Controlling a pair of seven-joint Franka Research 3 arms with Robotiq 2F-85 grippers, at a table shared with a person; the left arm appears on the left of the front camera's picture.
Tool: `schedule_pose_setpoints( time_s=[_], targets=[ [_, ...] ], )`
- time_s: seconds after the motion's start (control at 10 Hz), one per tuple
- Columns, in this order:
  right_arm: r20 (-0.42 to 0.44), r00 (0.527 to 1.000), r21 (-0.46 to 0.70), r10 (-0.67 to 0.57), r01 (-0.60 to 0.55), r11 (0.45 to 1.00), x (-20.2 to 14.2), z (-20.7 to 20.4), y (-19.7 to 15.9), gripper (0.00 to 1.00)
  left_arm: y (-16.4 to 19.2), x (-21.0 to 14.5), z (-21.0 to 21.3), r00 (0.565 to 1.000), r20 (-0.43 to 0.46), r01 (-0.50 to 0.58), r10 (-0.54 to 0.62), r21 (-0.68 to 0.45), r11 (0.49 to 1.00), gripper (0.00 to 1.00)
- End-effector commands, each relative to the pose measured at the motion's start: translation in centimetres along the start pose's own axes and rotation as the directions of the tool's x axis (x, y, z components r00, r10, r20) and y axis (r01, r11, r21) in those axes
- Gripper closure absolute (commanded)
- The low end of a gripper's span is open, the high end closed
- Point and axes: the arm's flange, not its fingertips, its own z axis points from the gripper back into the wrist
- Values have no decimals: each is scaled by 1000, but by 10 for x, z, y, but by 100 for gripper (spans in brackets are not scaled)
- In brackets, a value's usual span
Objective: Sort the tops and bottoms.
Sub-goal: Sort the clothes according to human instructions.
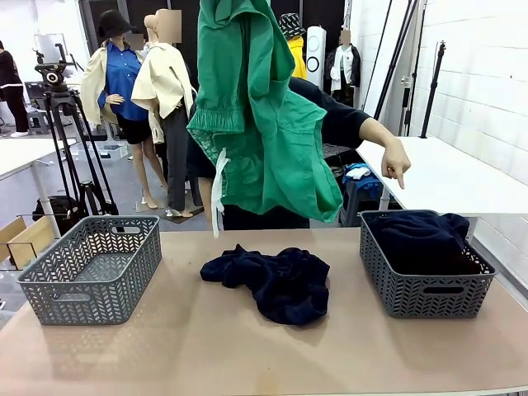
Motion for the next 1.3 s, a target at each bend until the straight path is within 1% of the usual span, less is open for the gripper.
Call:
schedule_pose_setpoints(
  time_s=[0.0, 0.4, 0.5, 0.6, 0.7, 0.8, 0.9, 1.1, 1.2],
  targets=[
    [-7, 1000, -13, 6, -6, 1000, 0, 0, -1, 0, 3, 4, 3, 1000, 19, -7, 7, -1, 1000, 100],
    [-7, 1000, -13, 6, -6, 1000, 0, 0, -1, 0, 3, 4, 3, 1000, 19, -7, 7, -1, 1000, 100],
    [-7, 1000, -13, 6, -6, 1000, 0, 0, -1, 0, 0, 0, 0, 1000, 0, 0, 0, 0, 1000, 100],
    [-7, 1000, -13, 6, -6, 1000, 0, 0, -1, 0, -10, 28, -16, 999, 34, 37, -36, -20, 999, 100],
    [-7, 1000, -13, 6, -6, 1000, 0, 0, -1, 0, -22, 60, -28, 993, 95, 69, -68, -10, 998, 100],
    [-7, 1000, -13, 6, -6, 1000, 0, 0, -1, 0, -27, 95, -38, 982, 174, 73, -70, -16, 997, 100],
    [-7, 1000, -13, 6, -6, 1000, 0, 0, -1, 0, -35, 142, -51, 962, 263, 77, -71, -10, 997, 100],
    [-7, 1000, -13, 6, -6, 1000, 0, 0, -1, 0, -61, 219, -76, 934, 340, 112, -109, 10, 994, 100],
    [-7, 1000, -13, 6, -6, 1000, 0, 0, -1, 0, -74, 251, -89, 920, 382, 111, -92, -26, 994, 100]
  ],
)
